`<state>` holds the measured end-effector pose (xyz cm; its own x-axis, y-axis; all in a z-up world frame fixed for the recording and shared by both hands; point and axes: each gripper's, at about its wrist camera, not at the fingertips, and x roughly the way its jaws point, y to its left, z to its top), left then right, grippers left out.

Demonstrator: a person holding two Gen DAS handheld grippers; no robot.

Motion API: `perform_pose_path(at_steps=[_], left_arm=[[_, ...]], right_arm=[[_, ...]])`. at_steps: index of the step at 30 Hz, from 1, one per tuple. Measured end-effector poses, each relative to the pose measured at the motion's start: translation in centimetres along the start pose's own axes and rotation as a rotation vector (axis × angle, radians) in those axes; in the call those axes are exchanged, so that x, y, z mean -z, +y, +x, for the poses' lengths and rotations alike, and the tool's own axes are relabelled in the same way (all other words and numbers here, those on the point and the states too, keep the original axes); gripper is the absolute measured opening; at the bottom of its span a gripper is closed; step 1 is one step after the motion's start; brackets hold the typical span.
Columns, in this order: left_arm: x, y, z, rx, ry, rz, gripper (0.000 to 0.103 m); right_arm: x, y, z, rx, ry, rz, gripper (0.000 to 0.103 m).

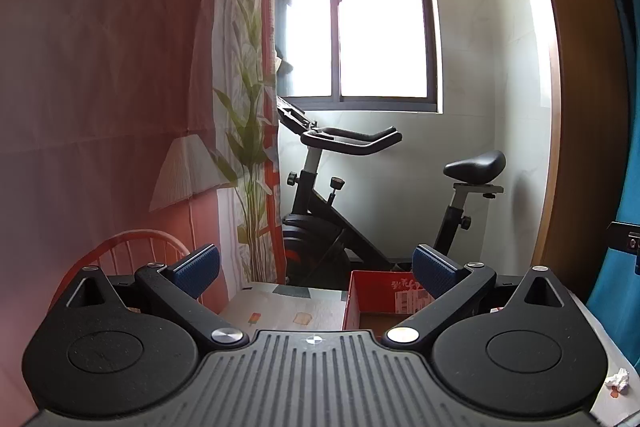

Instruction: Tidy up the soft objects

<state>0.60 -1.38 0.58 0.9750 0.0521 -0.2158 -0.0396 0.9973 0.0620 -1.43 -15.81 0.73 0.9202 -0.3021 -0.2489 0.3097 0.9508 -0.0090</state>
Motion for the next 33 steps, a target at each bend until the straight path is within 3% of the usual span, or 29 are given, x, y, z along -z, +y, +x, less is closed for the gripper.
perform_pose_path(at_steps=[33], left_arm=[[0.37,0.25,0.86,0.007,0.018,-0.003,0.103]], right_arm=[[-0.13,0.09,0.23,-0.004,0.01,0.006,0.103]])
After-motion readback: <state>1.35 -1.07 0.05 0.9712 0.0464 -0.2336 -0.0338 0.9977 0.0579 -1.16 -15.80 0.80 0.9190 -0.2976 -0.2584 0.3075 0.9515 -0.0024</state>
